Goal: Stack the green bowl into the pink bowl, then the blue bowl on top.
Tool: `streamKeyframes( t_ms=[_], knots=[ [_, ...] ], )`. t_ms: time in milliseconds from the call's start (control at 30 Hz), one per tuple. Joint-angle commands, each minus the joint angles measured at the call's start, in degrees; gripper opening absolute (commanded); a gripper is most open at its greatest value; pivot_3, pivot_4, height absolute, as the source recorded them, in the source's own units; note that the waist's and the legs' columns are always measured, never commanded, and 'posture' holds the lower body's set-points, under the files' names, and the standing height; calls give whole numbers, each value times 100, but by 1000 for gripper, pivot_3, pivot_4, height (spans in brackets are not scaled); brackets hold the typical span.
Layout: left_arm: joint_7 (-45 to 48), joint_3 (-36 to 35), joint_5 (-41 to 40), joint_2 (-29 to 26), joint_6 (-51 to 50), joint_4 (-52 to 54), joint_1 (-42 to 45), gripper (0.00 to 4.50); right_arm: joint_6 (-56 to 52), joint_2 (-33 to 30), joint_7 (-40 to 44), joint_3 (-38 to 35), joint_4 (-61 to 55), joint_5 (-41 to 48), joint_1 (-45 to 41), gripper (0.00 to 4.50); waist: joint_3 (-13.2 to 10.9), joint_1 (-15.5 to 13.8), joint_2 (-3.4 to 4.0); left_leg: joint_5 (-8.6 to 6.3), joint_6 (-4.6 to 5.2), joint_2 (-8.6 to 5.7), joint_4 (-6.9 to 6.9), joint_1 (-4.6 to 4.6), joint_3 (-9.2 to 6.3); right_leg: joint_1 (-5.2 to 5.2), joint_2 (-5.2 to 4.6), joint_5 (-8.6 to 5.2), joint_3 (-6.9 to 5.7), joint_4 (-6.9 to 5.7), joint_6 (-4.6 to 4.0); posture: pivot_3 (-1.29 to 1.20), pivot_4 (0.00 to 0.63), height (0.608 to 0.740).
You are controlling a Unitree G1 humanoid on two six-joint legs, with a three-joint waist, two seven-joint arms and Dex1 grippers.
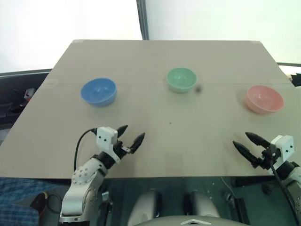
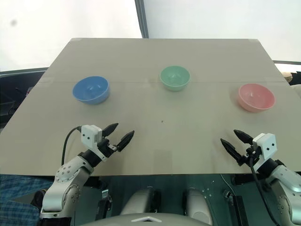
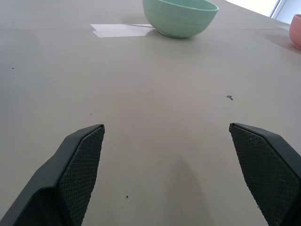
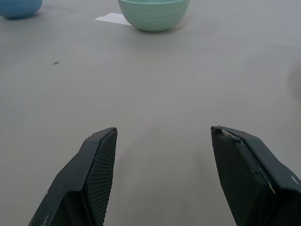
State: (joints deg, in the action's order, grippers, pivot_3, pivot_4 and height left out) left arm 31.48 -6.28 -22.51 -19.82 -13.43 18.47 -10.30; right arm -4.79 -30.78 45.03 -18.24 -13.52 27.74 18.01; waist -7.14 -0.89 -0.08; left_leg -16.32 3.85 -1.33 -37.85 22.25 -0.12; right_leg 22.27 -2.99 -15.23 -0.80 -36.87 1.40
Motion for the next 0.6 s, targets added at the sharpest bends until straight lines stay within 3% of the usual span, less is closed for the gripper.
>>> streamKeyframes(
  t_ms=[33, 600],
  knots=[
    [99, 20, -41, -64, 80, 225, 3, 4500, 96, 25, 27, -120, -232, 91, 71, 3346, 0, 0, 0, 0, 0, 0, 0, 0, 0, 0, 0, 0, 0, 0, 0, 0, 150, 740],
    [245, 124, 8, -84, 152, 265, 16, 4500, 173, 57, 38, -104, -230, 25, 178, 3346, 0, -2, 0, 0, 0, 0, 0, -3, 0, -4, 0, -2, -1, 0, -3, 0, 150, 740]
  ],
)
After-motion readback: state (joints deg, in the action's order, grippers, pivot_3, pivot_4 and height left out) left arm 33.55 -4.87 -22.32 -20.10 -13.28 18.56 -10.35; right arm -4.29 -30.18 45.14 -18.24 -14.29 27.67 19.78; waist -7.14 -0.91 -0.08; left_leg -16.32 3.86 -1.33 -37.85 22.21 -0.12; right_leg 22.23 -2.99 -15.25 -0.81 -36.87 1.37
